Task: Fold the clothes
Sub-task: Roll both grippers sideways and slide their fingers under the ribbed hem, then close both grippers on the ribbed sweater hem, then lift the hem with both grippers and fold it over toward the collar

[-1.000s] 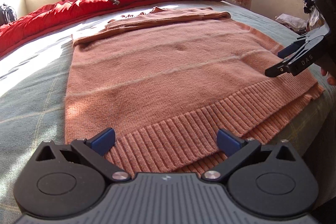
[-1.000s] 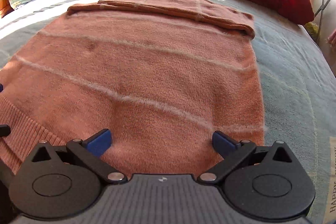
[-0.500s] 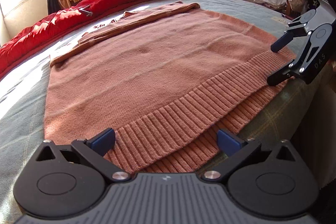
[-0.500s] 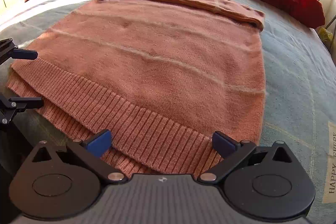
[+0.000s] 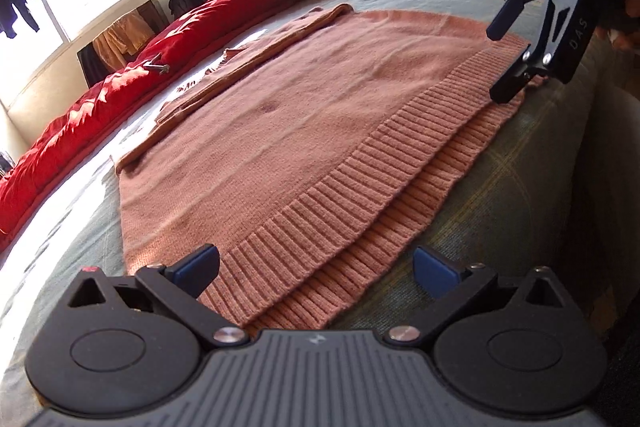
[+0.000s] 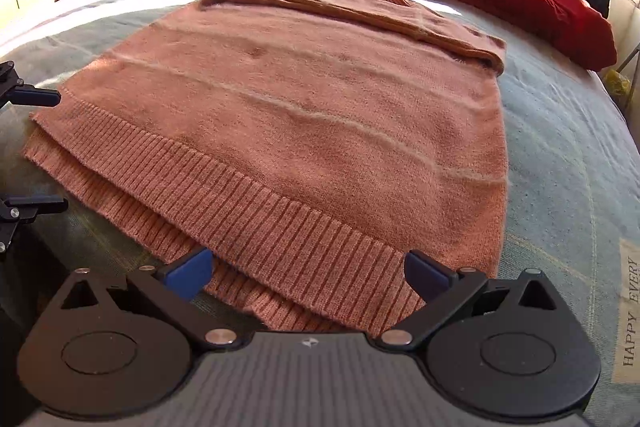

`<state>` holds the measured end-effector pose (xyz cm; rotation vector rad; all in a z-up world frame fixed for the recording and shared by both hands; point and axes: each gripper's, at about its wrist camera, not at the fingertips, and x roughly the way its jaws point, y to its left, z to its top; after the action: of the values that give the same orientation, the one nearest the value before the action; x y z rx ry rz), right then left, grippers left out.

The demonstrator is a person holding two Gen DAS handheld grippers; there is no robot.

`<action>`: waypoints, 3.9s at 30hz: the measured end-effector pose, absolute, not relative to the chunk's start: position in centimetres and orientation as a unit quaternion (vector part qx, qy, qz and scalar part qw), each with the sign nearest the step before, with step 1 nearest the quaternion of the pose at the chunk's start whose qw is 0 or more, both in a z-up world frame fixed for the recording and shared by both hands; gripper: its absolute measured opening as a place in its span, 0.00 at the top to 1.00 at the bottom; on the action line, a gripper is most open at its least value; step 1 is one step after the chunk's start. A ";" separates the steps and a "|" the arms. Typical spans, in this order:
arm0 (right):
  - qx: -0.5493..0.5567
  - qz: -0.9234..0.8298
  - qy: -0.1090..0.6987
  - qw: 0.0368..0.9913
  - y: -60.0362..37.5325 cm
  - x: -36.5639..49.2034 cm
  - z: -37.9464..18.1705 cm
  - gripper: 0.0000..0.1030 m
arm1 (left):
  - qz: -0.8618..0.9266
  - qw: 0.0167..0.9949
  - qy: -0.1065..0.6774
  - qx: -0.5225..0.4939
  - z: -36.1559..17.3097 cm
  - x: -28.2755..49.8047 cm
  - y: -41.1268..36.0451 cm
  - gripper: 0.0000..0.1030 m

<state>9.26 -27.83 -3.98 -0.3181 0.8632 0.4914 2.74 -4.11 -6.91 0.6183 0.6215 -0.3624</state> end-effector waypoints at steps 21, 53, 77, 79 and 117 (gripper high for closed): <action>-0.262 0.283 0.347 0.855 -22.9 7.0 -1.3 0.00 | -0.148 0.815 0.173 0.532 -7.7 3.1 -6.5 0.01; -0.481 0.225 0.173 0.829 -15.5 5.3 -6.4 0.00 | -0.133 0.870 0.190 0.434 -6.4 5.3 -4.5 0.01; -0.522 0.150 0.222 0.810 -25.7 7.5 -7.9 0.08 | -0.107 0.768 0.181 0.605 -9.7 3.6 -4.2 0.22; -0.530 0.146 0.223 0.805 -26.1 7.5 -8.1 0.13 | -0.111 0.762 0.181 0.612 -9.8 3.6 -4.3 0.29; -0.589 0.187 0.191 0.763 -24.6 14.2 -1.6 0.92 | -0.116 0.738 0.147 0.649 -5.1 11.8 -4.0 0.92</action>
<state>14.21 -24.64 -1.64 -1.2801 0.4143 0.4059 11.77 -4.03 -5.07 1.4248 0.3220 -0.2542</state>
